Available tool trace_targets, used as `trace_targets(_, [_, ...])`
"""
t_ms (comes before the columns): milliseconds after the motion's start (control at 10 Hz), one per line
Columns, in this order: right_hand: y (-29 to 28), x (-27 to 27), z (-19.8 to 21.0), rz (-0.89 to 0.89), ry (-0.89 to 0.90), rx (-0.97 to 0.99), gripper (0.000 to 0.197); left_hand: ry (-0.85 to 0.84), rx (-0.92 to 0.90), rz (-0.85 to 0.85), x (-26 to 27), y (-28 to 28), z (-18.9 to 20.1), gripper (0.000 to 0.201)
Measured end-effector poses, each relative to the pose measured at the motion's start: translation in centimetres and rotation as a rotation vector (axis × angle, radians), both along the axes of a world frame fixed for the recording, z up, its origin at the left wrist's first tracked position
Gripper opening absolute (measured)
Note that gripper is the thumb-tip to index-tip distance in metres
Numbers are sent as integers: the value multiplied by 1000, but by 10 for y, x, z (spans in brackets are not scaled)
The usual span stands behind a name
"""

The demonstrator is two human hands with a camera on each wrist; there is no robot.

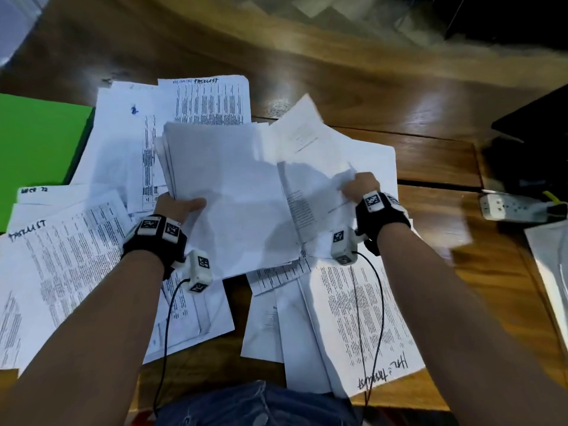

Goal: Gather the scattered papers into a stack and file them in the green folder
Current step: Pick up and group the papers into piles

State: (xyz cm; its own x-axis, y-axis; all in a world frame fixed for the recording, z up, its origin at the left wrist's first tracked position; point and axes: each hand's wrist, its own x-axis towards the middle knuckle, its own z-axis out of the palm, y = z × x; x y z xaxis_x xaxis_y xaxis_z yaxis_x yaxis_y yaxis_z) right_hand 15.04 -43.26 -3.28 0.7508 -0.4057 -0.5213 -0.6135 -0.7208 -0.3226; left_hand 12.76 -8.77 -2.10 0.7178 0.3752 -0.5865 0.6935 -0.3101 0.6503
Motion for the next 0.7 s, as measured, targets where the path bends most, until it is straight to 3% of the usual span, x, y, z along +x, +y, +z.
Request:
trace_targets(200, [-71,-68,-4,-225,124,20,45,16,18,44,-10,7,2,66])
trace_targets(300, [-75,-78,-10,-308,194,-10,60,40,46,58,-20,8,3,63])
trace_targets(400, [-67,-81,-7,-288,232,-119,96,61,59,56,-25,8,5,57])
trace_targets(500, [-56,-72,2,-251,200,-174,117,76,78,35,-24,7,6,61])
trace_targets(600, [-58,-62,-2,-320,156,-14,121,96,96,17,-21,9,3,69])
trace_targets(700, [-56,-61,-1,-417,122,107,110,132,117,-14,-20,10,3,72])
